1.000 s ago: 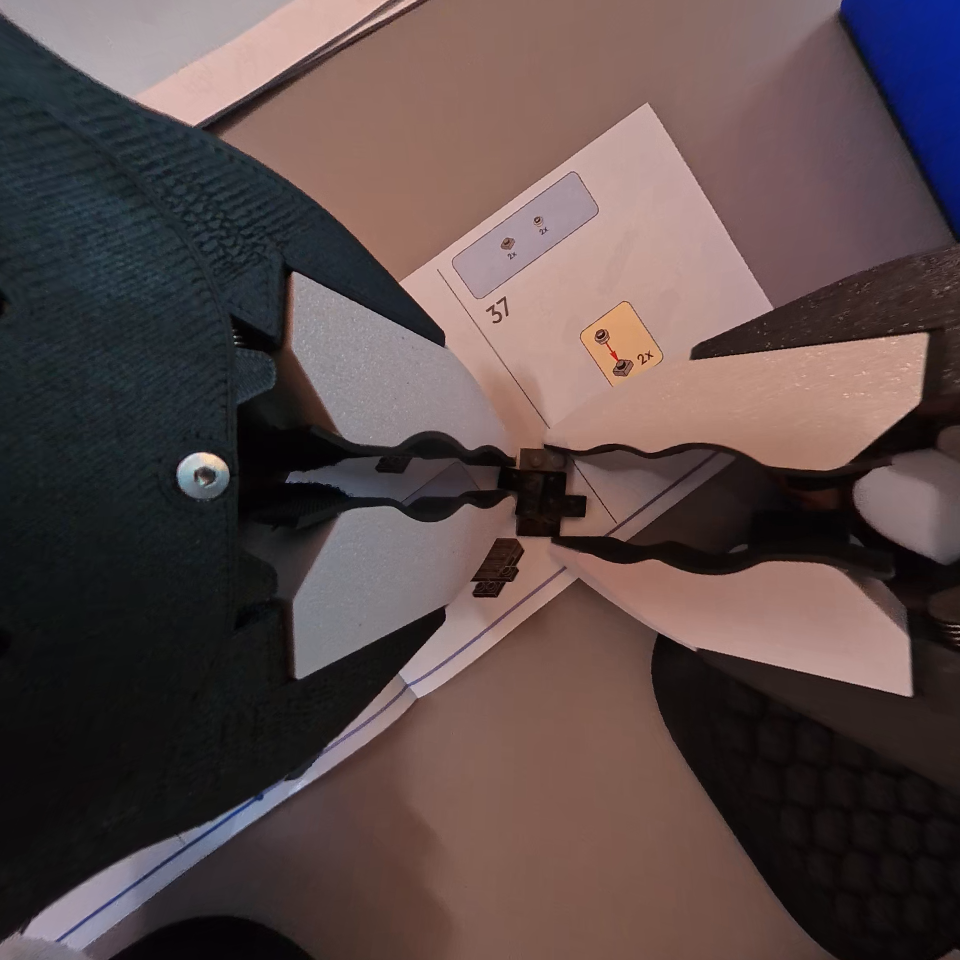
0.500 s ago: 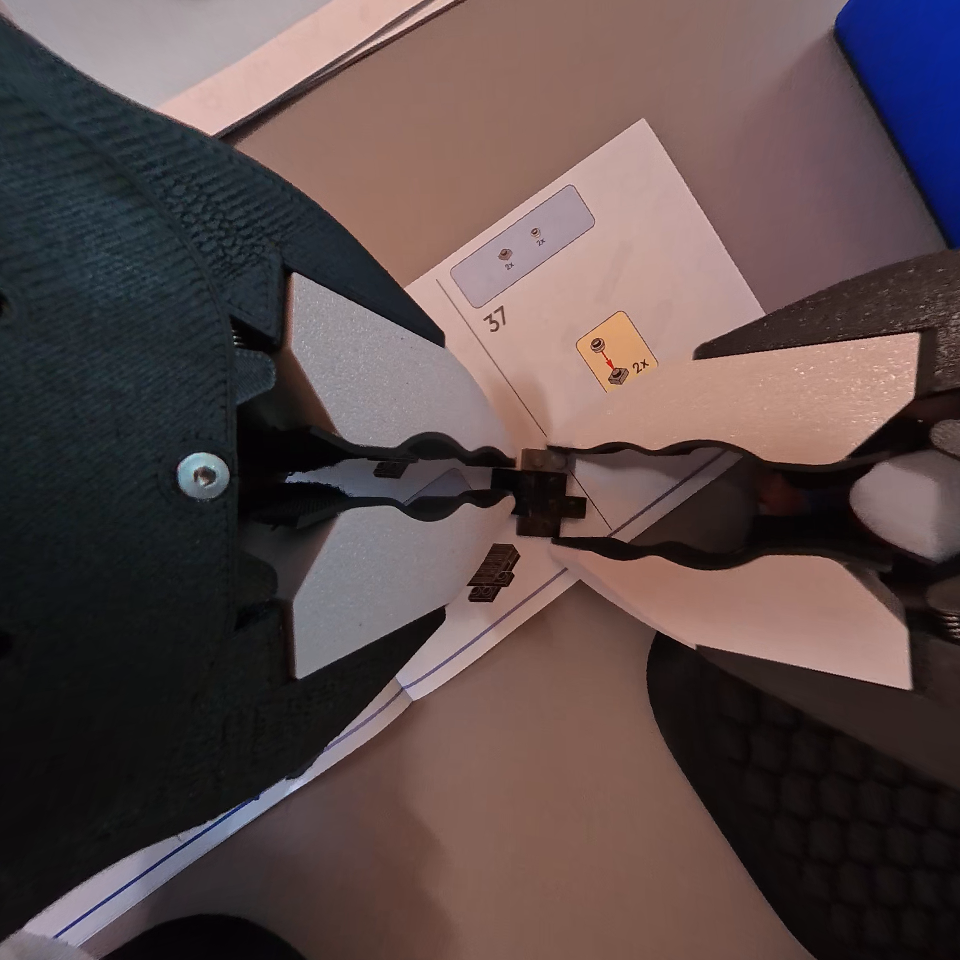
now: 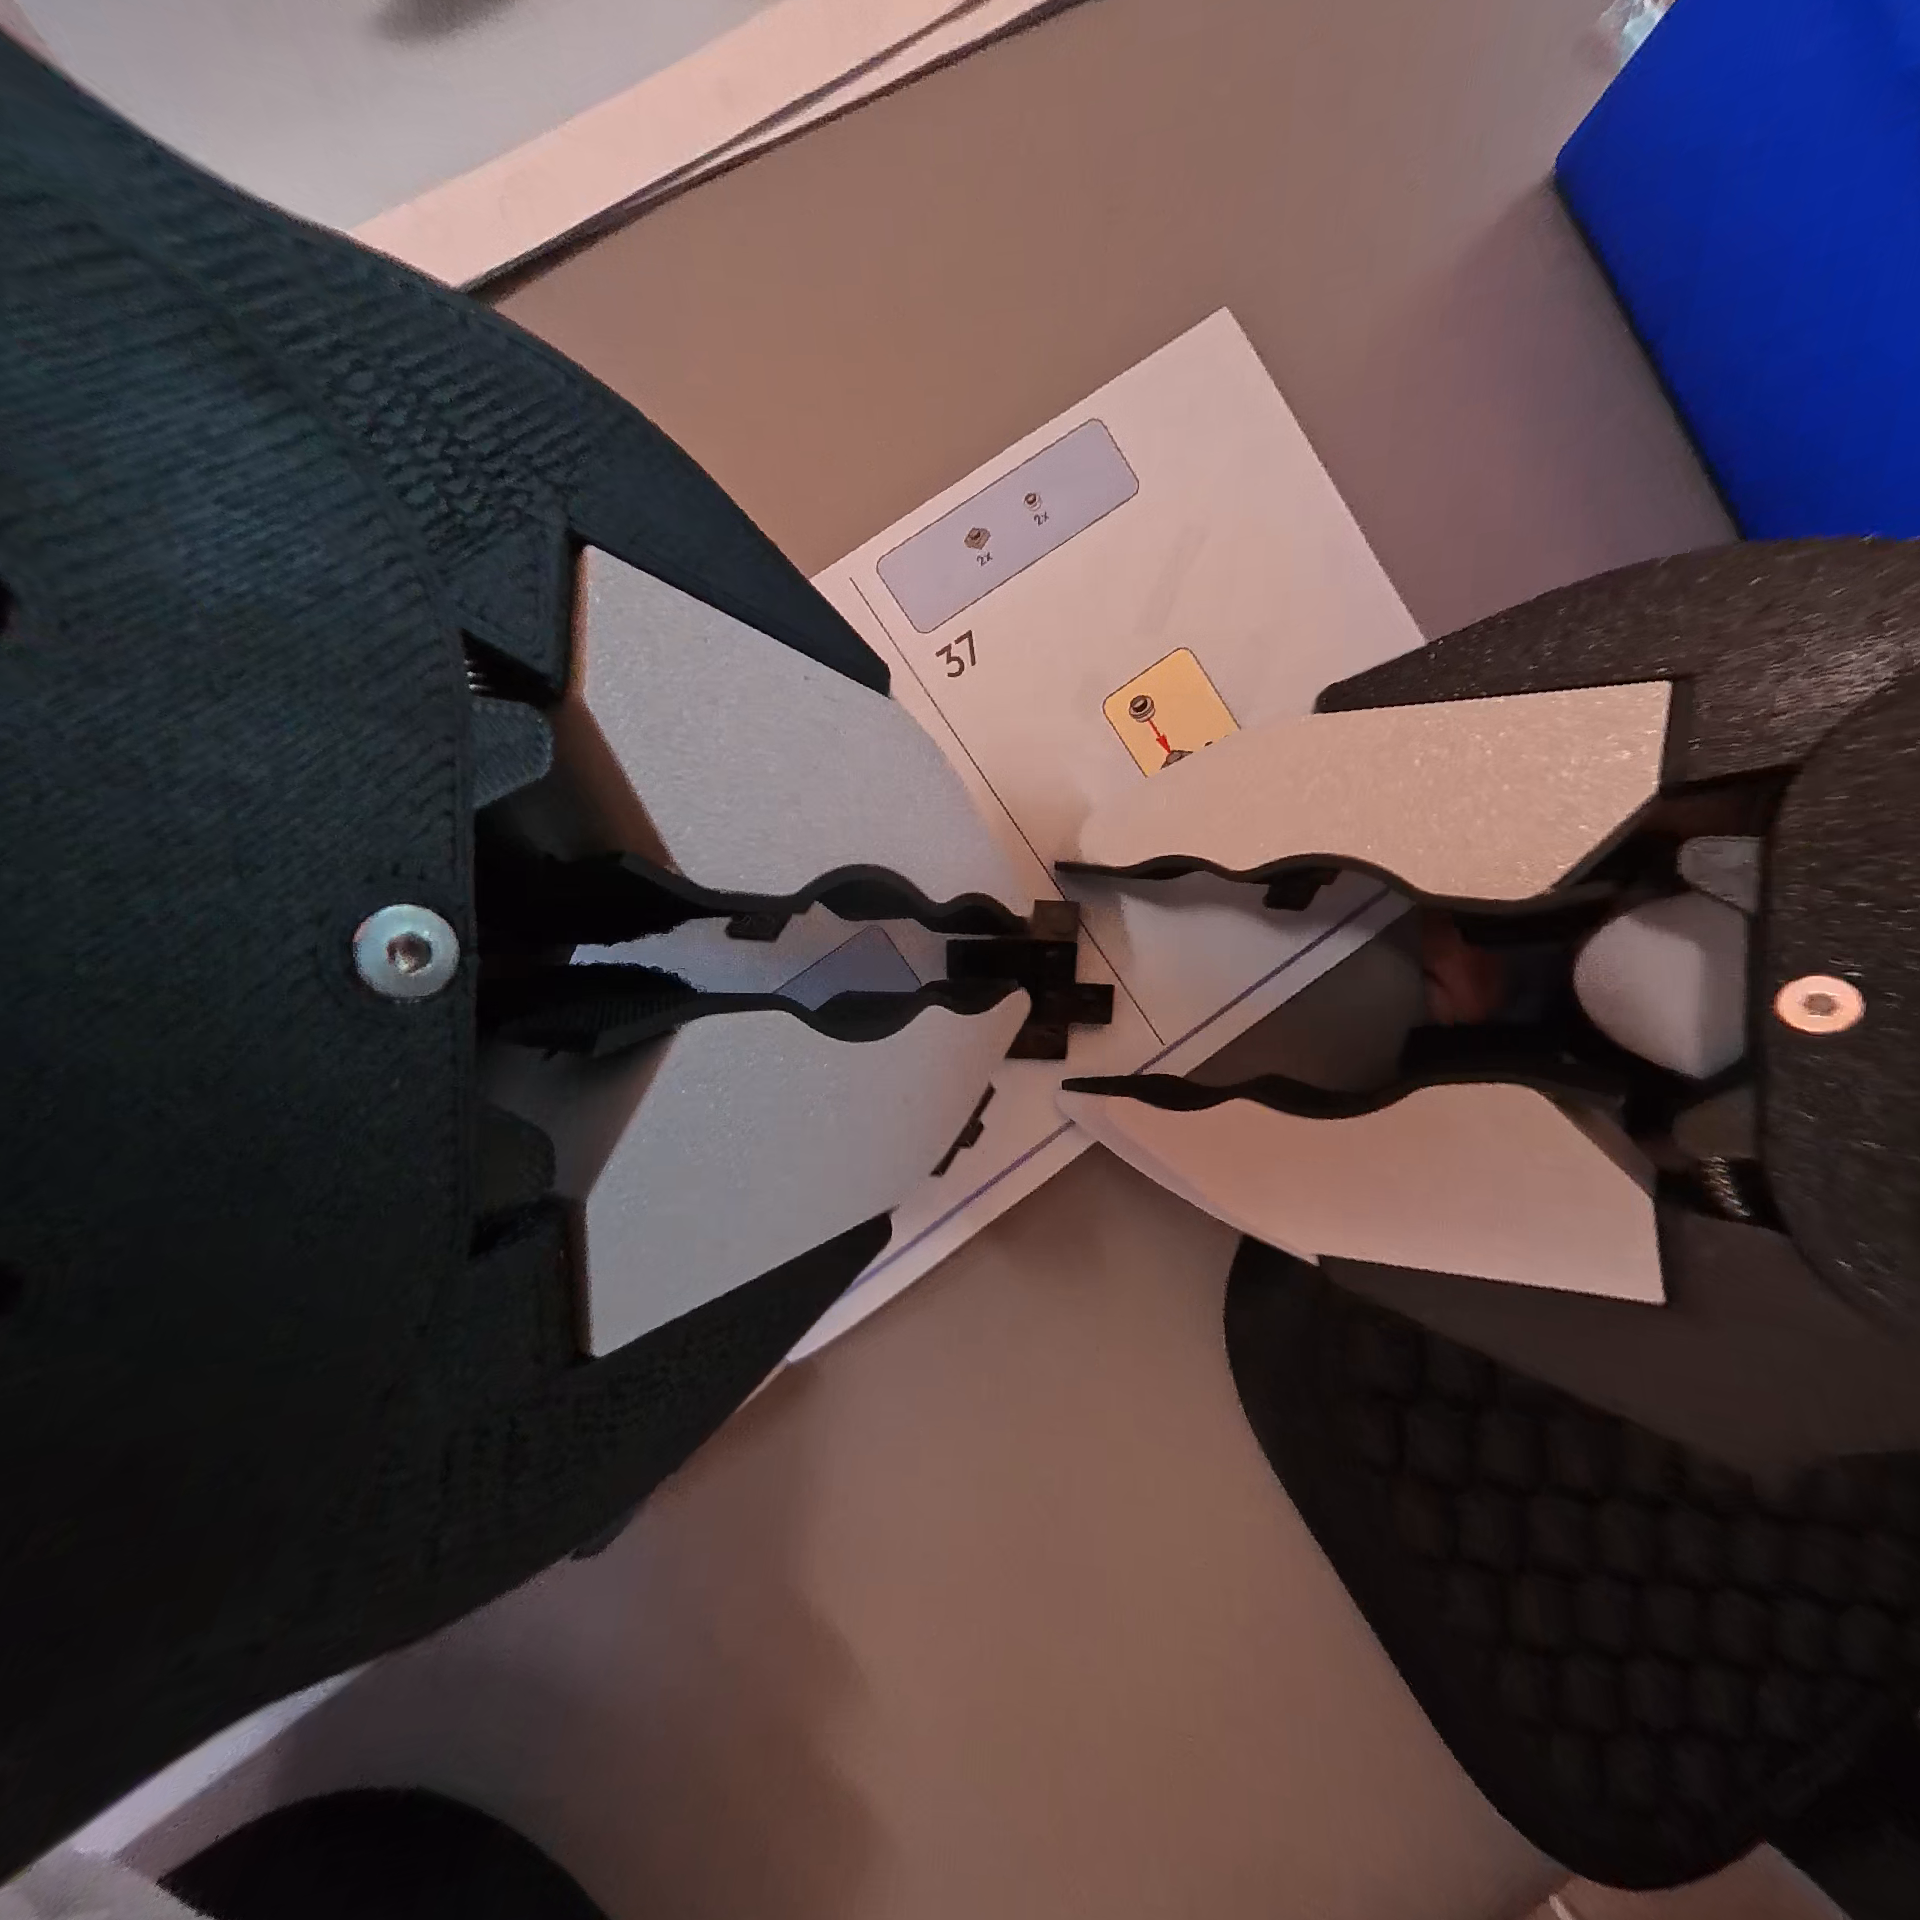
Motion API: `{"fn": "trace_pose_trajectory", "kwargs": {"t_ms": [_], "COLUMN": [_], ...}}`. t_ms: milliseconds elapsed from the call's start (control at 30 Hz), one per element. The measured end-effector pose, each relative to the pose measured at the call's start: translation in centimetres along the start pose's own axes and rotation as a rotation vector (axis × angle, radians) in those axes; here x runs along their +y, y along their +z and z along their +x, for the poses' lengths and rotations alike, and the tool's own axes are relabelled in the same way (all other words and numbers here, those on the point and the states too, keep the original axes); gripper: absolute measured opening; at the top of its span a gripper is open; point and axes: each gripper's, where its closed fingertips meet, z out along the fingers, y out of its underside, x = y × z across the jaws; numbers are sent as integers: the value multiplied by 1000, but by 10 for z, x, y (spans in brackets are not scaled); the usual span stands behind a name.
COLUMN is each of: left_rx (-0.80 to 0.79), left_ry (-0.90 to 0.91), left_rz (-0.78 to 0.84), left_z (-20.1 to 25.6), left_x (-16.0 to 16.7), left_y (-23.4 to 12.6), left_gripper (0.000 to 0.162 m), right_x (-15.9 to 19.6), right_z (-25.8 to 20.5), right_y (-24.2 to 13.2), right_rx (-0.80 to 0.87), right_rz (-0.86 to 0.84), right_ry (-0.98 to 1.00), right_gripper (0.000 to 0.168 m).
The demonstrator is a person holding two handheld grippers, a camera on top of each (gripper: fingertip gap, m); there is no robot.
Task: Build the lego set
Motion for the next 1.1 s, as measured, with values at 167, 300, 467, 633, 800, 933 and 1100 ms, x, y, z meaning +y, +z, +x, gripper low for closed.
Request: {"fn": "trace_pose_trajectory", "kwargs": {"t_ms": [167, 300, 467, 633, 800, 933, 1100], "left_rx": [6, 18, 24, 22, 9, -4, -5], "left_ry": [-50, -62, -71, -65, -29, 6, 5], "left_rz": [16, 5, -10, -8, -36, -65, -78], "left_z": [4, 5, 5, 5, 5, 5, 5], "left_x": [0, 2, 4, 3, 0, 0, 0], "left_y": [-4, 3, 8, 10, 12, 13, 12], "left_gripper": [1, 1, 1, 1, 1, 1, 1], "right_x": [-1, -2, -1, -1, -2, -3, -6], "right_z": [0, -1, -1, 0, 0, -2, -1], "right_y": [0, 1, 3, 3, 3, 4, -3], "right_rx": [-1, -5, -2, 1, 3, -1, 33], "right_rz": [13, 15, 10, 13, 21, 54, 82], "right_ry": [5, 3, -6, -2, -2, -8, -35], "right_gripper": [43, 43, 43, 41, 40, 36, 44]}}
